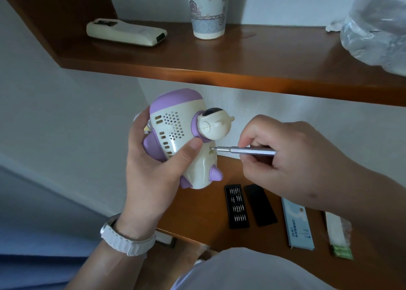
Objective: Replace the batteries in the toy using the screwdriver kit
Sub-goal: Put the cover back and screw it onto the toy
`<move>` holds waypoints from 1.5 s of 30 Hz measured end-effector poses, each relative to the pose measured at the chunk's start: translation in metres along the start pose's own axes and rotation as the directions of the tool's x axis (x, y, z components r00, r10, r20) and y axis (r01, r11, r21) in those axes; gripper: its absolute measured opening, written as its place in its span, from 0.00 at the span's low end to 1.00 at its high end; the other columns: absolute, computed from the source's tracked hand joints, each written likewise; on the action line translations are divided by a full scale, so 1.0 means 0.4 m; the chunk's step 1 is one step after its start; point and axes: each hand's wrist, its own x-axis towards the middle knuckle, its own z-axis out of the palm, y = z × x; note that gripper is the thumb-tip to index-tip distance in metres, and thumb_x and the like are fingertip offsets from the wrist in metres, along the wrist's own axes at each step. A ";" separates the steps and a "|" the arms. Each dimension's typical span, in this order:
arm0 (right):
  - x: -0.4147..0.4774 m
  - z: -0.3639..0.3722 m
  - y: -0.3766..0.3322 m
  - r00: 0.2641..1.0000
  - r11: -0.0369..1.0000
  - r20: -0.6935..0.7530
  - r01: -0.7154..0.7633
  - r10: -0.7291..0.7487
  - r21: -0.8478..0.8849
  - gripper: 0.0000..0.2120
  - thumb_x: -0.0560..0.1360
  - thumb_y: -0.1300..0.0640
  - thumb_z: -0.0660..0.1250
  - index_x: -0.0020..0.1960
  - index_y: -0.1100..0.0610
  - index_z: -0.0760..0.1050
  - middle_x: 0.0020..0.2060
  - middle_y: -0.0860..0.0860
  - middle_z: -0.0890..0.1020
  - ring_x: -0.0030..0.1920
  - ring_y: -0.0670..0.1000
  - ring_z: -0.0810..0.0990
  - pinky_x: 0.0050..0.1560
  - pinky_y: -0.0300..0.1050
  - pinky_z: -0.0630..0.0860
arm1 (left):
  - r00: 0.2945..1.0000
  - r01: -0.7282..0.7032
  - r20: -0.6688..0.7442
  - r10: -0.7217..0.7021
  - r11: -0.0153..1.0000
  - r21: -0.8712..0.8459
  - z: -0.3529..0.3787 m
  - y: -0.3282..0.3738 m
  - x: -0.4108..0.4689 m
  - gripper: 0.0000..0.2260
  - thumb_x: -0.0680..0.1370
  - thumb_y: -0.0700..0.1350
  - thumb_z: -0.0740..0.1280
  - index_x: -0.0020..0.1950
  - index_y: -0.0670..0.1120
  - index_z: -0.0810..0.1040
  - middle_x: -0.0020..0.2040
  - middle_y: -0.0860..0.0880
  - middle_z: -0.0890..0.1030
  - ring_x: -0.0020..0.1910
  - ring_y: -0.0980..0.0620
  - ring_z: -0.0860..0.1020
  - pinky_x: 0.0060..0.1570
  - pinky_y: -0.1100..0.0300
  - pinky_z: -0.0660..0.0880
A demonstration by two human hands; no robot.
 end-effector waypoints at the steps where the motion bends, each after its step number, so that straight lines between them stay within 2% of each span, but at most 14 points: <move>1: 0.000 0.000 -0.001 1.000 1.000 0.002 -0.008 0.008 -0.005 0.03 0.71 0.56 0.65 0.44 0.52 0.72 0.25 0.45 0.74 0.23 0.44 0.71 0.26 0.31 0.64 | 1.000 0.000 0.000 0.000 1.000 0.000 0.000 -0.001 0.000 0.35 0.65 0.62 0.80 0.69 0.60 0.71 0.59 0.50 0.82 0.58 0.45 0.83 0.45 0.57 0.83; 4: 0.000 0.002 -0.001 0.999 0.999 0.005 -0.036 0.036 -0.014 0.02 0.73 0.54 0.65 0.42 0.51 0.73 0.24 0.45 0.72 0.23 0.45 0.70 0.25 0.31 0.61 | 1.000 -0.004 -0.004 0.004 1.000 -0.002 0.000 -0.002 0.000 0.35 0.65 0.62 0.80 0.68 0.61 0.71 0.59 0.50 0.82 0.57 0.46 0.83 0.44 0.58 0.82; 7: 0.001 0.007 0.003 0.999 0.999 0.007 -0.043 0.043 -0.010 0.07 0.76 0.51 0.64 0.41 0.52 0.75 0.25 0.45 0.73 0.23 0.45 0.71 0.24 0.32 0.61 | 1.000 -0.004 -0.005 0.004 1.000 -0.015 0.002 -0.002 -0.001 0.33 0.65 0.62 0.80 0.67 0.62 0.71 0.59 0.50 0.82 0.57 0.45 0.83 0.45 0.58 0.82; 10: 0.002 0.013 0.006 0.999 0.999 0.007 -0.042 0.042 0.001 0.11 0.78 0.50 0.63 0.42 0.55 0.77 0.26 0.46 0.75 0.24 0.45 0.72 0.24 0.36 0.64 | 1.000 0.000 -0.005 0.000 1.000 -0.005 0.001 -0.004 -0.003 0.35 0.65 0.62 0.80 0.69 0.59 0.71 0.59 0.51 0.82 0.57 0.46 0.83 0.44 0.58 0.82; 14: -0.003 0.010 0.002 0.999 0.999 0.022 -0.050 0.050 0.012 0.05 0.75 0.52 0.68 0.47 0.51 0.74 0.25 0.43 0.70 0.24 0.45 0.70 0.25 0.32 0.63 | 1.000 0.005 -0.003 -0.005 1.000 0.009 0.003 -0.004 -0.007 0.36 0.66 0.60 0.80 0.70 0.57 0.70 0.59 0.50 0.82 0.57 0.46 0.83 0.45 0.56 0.83; 17: -0.005 0.005 0.000 0.998 0.999 0.047 -0.038 0.038 0.006 0.11 0.73 0.57 0.69 0.47 0.48 0.68 0.25 0.43 0.70 0.24 0.45 0.70 0.27 0.32 0.66 | 1.000 0.012 0.000 -0.012 1.000 0.008 0.005 -0.005 -0.009 0.35 0.66 0.59 0.80 0.70 0.57 0.70 0.59 0.49 0.82 0.58 0.45 0.83 0.47 0.54 0.83; 22: -0.007 0.005 0.003 0.999 1.000 0.026 -0.021 0.022 -0.009 0.11 0.73 0.61 0.70 0.44 0.50 0.69 0.24 0.44 0.71 0.23 0.43 0.68 0.25 0.34 0.63 | 1.000 0.012 0.001 -0.012 1.000 0.013 0.005 -0.004 -0.011 0.36 0.67 0.58 0.80 0.71 0.54 0.70 0.59 0.49 0.82 0.57 0.45 0.83 0.45 0.56 0.83; 26: -0.006 0.010 0.003 0.999 0.999 0.029 -0.045 0.046 -0.028 0.05 0.75 0.56 0.69 0.43 0.55 0.74 0.24 0.40 0.67 0.23 0.42 0.68 0.25 0.36 0.62 | 1.000 0.005 0.008 -0.005 1.000 0.024 0.006 -0.005 -0.011 0.36 0.67 0.58 0.79 0.71 0.54 0.70 0.59 0.49 0.82 0.57 0.46 0.83 0.44 0.57 0.83; 32: -0.003 0.010 0.006 0.999 0.997 0.025 -0.046 0.047 -0.056 0.11 0.78 0.49 0.65 0.43 0.55 0.75 0.25 0.43 0.71 0.23 0.43 0.68 0.25 0.33 0.59 | 0.999 0.036 0.024 -0.037 0.999 0.020 0.011 -0.014 -0.015 0.35 0.67 0.58 0.80 0.70 0.57 0.70 0.60 0.48 0.82 0.58 0.44 0.83 0.47 0.47 0.83; 34: -0.006 0.005 0.003 0.997 0.997 0.048 -0.057 0.059 -0.051 0.08 0.76 0.48 0.65 0.45 0.52 0.73 0.24 0.44 0.70 0.23 0.45 0.68 0.24 0.34 0.61 | 0.999 0.040 0.022 -0.040 0.999 0.018 0.011 -0.017 -0.017 0.36 0.67 0.59 0.80 0.70 0.55 0.70 0.59 0.48 0.82 0.57 0.44 0.83 0.46 0.48 0.84; 37: -0.012 0.002 0.003 0.994 0.997 0.096 -0.051 0.056 -0.057 0.08 0.73 0.55 0.68 0.46 0.49 0.68 0.24 0.43 0.68 0.23 0.43 0.67 0.25 0.33 0.61 | 0.999 0.037 0.015 -0.037 0.999 0.009 0.013 -0.016 -0.016 0.34 0.66 0.61 0.80 0.68 0.58 0.72 0.58 0.48 0.83 0.55 0.45 0.84 0.42 0.53 0.83; 41: -0.015 -0.001 0.005 0.994 0.997 0.091 -0.051 0.057 -0.066 0.06 0.73 0.61 0.69 0.44 0.54 0.73 0.25 0.44 0.70 0.23 0.42 0.67 0.25 0.33 0.59 | 0.999 0.034 0.012 -0.034 0.999 -0.006 0.017 -0.015 -0.016 0.32 0.66 0.60 0.80 0.66 0.60 0.73 0.57 0.51 0.83 0.54 0.47 0.84 0.41 0.58 0.82; 45: -0.013 -0.002 0.004 0.993 0.996 0.100 -0.055 0.062 -0.076 0.05 0.75 0.57 0.69 0.42 0.56 0.75 0.23 0.44 0.69 0.22 0.43 0.66 0.24 0.36 0.59 | 1.000 0.017 0.015 -0.016 1.000 -0.017 0.019 -0.017 -0.016 0.29 0.67 0.58 0.80 0.65 0.61 0.73 0.56 0.53 0.83 0.54 0.49 0.84 0.41 0.61 0.82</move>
